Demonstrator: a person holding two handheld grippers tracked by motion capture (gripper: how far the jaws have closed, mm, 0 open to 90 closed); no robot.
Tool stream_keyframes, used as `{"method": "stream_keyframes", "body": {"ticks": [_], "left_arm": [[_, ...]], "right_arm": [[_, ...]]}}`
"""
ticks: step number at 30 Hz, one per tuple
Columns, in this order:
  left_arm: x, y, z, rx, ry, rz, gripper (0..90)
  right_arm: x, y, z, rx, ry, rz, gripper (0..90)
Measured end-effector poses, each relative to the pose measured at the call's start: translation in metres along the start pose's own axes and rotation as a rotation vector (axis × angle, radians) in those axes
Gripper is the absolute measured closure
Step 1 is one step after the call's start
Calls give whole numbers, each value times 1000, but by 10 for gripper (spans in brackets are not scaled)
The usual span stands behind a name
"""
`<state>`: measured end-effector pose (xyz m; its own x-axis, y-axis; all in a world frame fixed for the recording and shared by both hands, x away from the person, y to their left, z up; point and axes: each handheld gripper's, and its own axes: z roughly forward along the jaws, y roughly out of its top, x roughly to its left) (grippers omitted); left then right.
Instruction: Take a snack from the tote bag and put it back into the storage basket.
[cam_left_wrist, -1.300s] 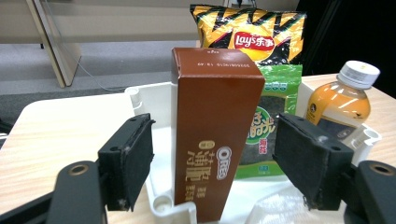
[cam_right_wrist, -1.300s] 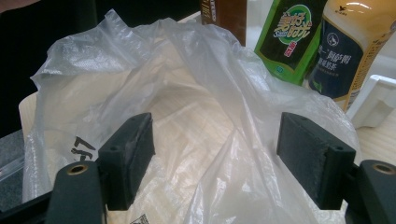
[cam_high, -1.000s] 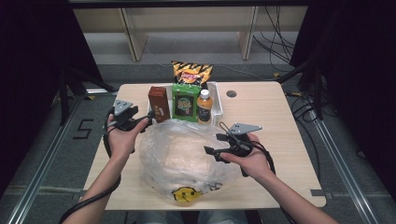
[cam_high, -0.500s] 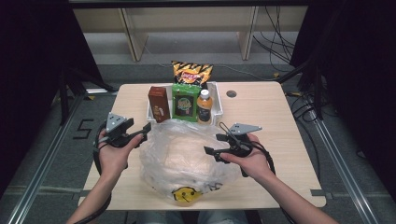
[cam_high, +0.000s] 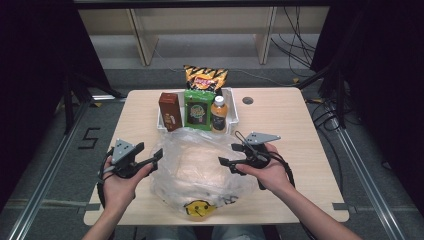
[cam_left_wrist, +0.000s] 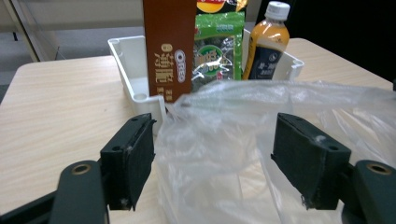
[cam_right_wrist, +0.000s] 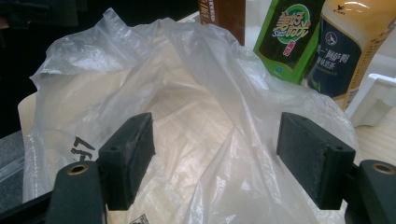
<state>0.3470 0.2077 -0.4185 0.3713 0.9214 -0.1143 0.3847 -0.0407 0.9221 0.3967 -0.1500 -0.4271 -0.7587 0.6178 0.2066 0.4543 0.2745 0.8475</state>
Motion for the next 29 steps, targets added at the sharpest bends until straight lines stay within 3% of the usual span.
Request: {"method": "stream_keyframes", "body": {"ticks": [2,11,14,17,20,21,23,25,27,29], "left_arm": [[-2,-6,-3,8,-6,4,288],[-6,-39,-14,33,-30,-2,285],[-5,-46,-15,29,-28,-10,285],[-4,-49,-18,18,-28,-17,285],[-5,-50,-18,4,-31,-18,285],[-6,-51,-19,1,-32,-20,285],[-6,-51,-18,-6,-39,-14,285],[-6,-52,-17,-7,-40,-12,286],[-5,-52,-17,-11,-39,-15,286],[-3,-52,-18,-6,-37,-7,285]], "right_arm": [[-3,0,-1,5,-15,-46,281],[-1,-1,1,12,8,-15,281],[-1,-1,1,0,-15,-36,279],[-1,-1,0,16,2,-21,279],[-4,-1,1,2,5,-62,279],[-3,-1,1,5,-4,-31,279],[-5,-2,2,3,16,-46,279],[-5,-1,0,3,1,-45,279],[-4,0,-2,3,12,-13,279],[-6,1,-2,-5,10,-28,279]]}}
